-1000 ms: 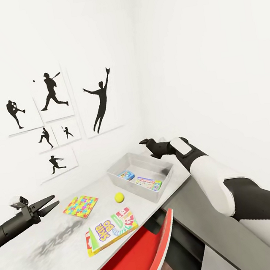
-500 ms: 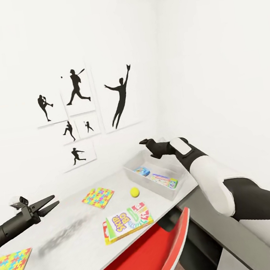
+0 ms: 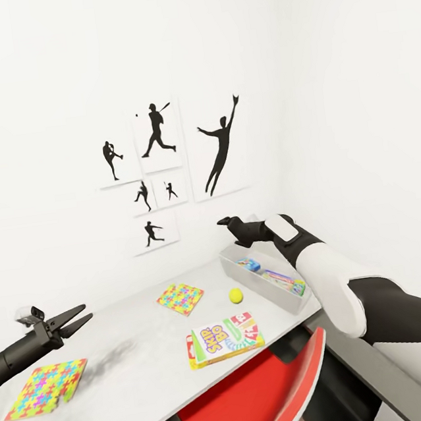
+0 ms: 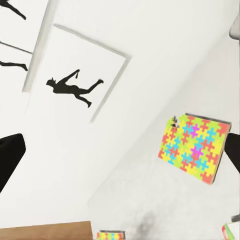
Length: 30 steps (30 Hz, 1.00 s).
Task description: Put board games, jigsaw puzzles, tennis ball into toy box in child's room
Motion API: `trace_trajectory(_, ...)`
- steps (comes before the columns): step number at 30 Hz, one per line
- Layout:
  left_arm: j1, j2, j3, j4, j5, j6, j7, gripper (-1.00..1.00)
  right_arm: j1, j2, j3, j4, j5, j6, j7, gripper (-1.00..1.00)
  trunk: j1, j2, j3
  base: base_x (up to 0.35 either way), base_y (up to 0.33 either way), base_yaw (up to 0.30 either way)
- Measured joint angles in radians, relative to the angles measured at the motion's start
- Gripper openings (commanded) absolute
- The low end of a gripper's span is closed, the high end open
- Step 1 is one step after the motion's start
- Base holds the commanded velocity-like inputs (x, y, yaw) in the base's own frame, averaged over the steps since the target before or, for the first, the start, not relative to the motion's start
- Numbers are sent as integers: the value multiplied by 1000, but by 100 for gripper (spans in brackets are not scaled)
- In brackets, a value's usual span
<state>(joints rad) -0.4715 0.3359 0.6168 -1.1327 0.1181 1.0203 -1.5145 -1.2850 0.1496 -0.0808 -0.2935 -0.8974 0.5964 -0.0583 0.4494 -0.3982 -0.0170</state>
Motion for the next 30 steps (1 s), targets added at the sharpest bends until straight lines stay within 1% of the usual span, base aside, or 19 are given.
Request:
trace_trajectory(7, 0, 0, 0, 0, -2, 0, 0, 100, 0, 0, 0, 0, 0, 0, 0, 100, 0, 0, 4, 0, 11, 260)
trace_trajectory(17, 0, 0, 0, 0, -2, 0, 0, 100, 0, 0, 0, 0, 0, 0, 0, 100, 0, -1, 13, 0, 139, 244)
trace_trajectory(30, 0, 0, 0, 0, -2, -1, 1, 100, -1, -1, -3, 0, 0, 1, 0, 100, 0, -1, 27, 0, 15, 233)
